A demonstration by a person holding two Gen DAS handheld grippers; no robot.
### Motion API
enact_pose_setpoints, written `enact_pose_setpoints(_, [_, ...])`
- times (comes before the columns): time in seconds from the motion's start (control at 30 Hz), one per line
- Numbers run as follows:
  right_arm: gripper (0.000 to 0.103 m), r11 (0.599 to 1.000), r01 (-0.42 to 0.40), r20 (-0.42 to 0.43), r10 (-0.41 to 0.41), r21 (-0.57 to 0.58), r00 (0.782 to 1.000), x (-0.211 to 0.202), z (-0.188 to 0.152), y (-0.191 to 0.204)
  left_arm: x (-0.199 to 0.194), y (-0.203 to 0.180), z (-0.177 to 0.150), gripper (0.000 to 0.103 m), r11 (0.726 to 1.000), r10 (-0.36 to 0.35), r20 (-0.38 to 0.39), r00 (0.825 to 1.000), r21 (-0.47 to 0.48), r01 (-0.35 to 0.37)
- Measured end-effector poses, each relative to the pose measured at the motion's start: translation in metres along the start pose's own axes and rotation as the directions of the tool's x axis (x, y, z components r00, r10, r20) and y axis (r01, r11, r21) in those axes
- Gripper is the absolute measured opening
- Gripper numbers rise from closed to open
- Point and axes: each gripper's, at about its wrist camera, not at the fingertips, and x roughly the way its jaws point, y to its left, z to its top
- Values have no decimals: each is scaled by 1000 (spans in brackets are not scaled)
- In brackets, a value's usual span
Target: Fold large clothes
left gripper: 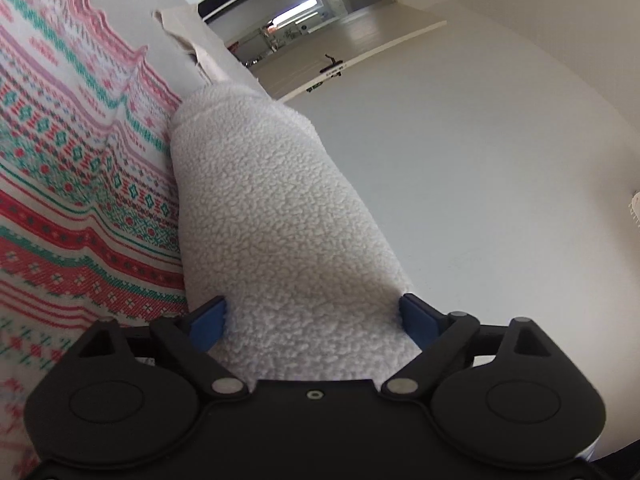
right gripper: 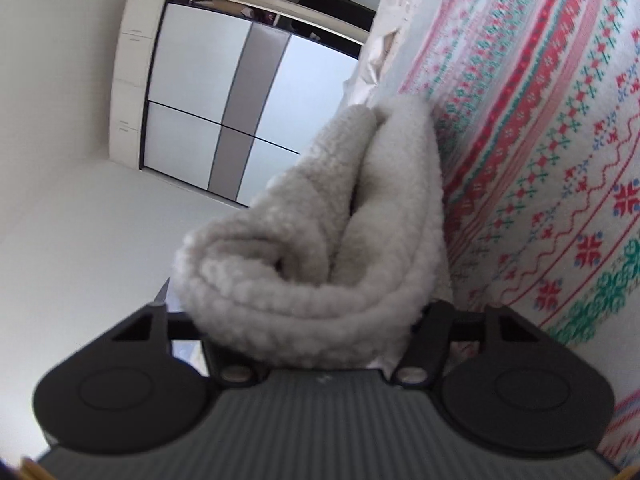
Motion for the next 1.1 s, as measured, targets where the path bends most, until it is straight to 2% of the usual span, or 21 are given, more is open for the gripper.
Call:
enact_pose_setpoints(0.2, [54, 992, -34, -86, 23, -122, 996, -8, -54, 61, -90, -26, -17, 88, 1000, 5, 24, 1000, 11, -5])
enact_pose_setpoints(0.33, [54, 987, -67, -158, 43, -145, 987, -18, -100, 85, -162, -47, -51, 86, 993, 26, 35, 999, 111, -30])
enact_pose_setpoints(0.43, [54, 974, -28, -203, -19, -226, 979, -25, -139, 96, -195, -59, -84, 85, 974, 81, 24, 996, 210, -84])
enact_pose_setpoints(0.47, [57, 962, 8, -195, -64, -274, 979, -26, -150, 97, -199, -61, -94, 85, 963, 121, 23, 992, 242, -123])
enact_pose_setpoints(0.5, [65, 950, 39, -165, -93, -309, 982, -29, -158, 96, -203, -62, -101, 85, 954, 136, 24, 990, 265, -138])
enact_pose_setpoints(0.53, [68, 942, 75, -122, -121, -327, 985, -34, -162, 92, -204, -61, -105, 87, 949, 151, 19, 988, 276, -150])
enact_pose_setpoints(0.67, [70, 966, 150, -81, -170, -209, 982, -56, -148, 71, -206, -63, -103, 87, 935, 202, 39, 979, 290, -205])
enact_pose_setpoints(0.73, [78, 943, 207, -41, -225, -261, 974, -71, -145, 82, -207, -73, -97, 87, 915, 212, 74, 975, 336, -224])
enact_pose_setpoints(0.83, [80, 899, 240, 33, -245, -366, 969, -93, -140, 113, -197, -86, -83, 87, 873, 230, 146, 962, 406, -270])
enact_pose_setpoints(0.9, [80, 887, 241, 68, -234, -394, 970, -95, -129, 136, -186, -89, -72, 85, 853, 242, 184, 953, 428, -299])
enact_pose_setpoints(0.93, [80, 889, 235, 77, -223, -392, 972, -92, -123, 145, -175, -90, -65, 84, 842, 250, 204, 946, 438, -317])
enact_pose_setpoints(1.0, [80, 918, 213, 79, -198, -334, 977, -80, -108, 160, -156, -90, -55, 84, 827, 259, 229, 938, 449, -338])
enact_pose_setpoints(1.07, [80, 952, 177, 55, -169, -249, 984, -59, -93, 168, -138, -88, -45, 83, 824, 257, 236, 937, 452, -340])
enact_pose_setpoints(1.1, [80, 956, 189, 37, -186, -224, 982, -44, -85, 171, -131, -89, -41, 81, 824, 257, 234, 938, 453, -339])
